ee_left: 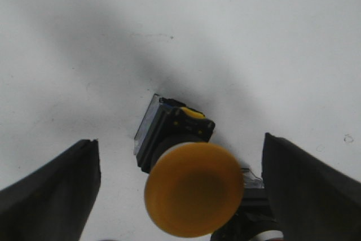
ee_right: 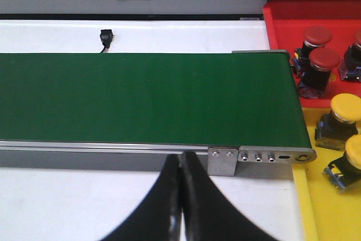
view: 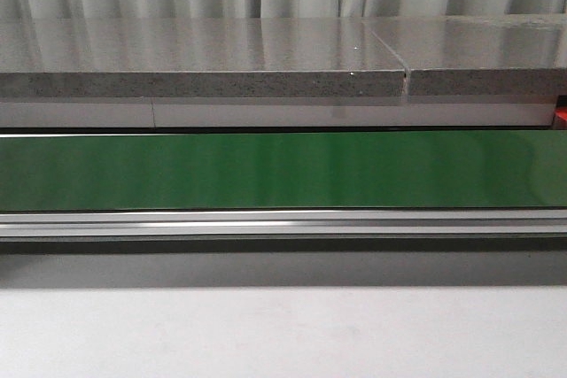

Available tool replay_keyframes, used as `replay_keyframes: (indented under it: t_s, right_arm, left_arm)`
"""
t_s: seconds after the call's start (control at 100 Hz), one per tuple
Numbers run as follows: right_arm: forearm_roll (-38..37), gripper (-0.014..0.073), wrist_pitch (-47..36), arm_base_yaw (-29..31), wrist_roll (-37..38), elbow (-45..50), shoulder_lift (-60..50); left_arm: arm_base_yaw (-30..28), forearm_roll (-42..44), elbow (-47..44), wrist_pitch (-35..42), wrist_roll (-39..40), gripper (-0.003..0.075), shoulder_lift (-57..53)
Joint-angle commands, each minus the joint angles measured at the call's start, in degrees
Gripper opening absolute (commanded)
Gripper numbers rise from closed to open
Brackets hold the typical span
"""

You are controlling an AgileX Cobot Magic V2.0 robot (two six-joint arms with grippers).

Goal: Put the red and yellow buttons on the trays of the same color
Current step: 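Lower the left gripper onto a yellow button beside the belt and grasp, then lift the yellow button with the left gripper over the belt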

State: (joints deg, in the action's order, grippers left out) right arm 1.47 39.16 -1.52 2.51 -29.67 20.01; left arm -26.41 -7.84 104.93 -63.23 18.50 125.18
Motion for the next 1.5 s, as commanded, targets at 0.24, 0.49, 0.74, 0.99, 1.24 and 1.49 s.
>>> replay_keyframes:
  t_s: [0.24,0.49,0.74,0.99,1.24,1.49]
  right_arm:
    - [-0.30,-0.0067,-3.63,-0.02,-0.30,-1.40,0.46]
    - [-0.30,-0.0067,-3.63,-0.02,-0.30,-1.40,0.46]
    - [-0.30,-0.0067,-3.63,-0.02,-0.30,-1.40,0.46]
    - [-0.30,-0.0067,-3.63,-0.02,-0.30,-1.40,0.46]
    - [-0.30,-0.0067,-3.63,-0.02,-0.30,-1.40,0.46]
    - [-0.30,-0.0067,-3.63,-0.02,-0.30,-1.40,0.46]
  left_arm:
    - [-0.10,-1.34,3.80,-0.59,0.72,0.0283,-3.52]
    - [-0.10,-1.22,5.25,-2.69,-1.45,0.0267,-3.90]
    - [0.12,-0.70,5.25,-5.60,-7.18,0.0260,-7.20]
    - [1.53,-0.26,1.48,-3.86,-10.53,0.0260,-14.37]
    - [4.03,-0.26,-11.33,0.87,-13.69,0.0260,-26.27]
    - [6.44,-0.63,-21.74,2.35,-16.54,0.0260,-36.53]
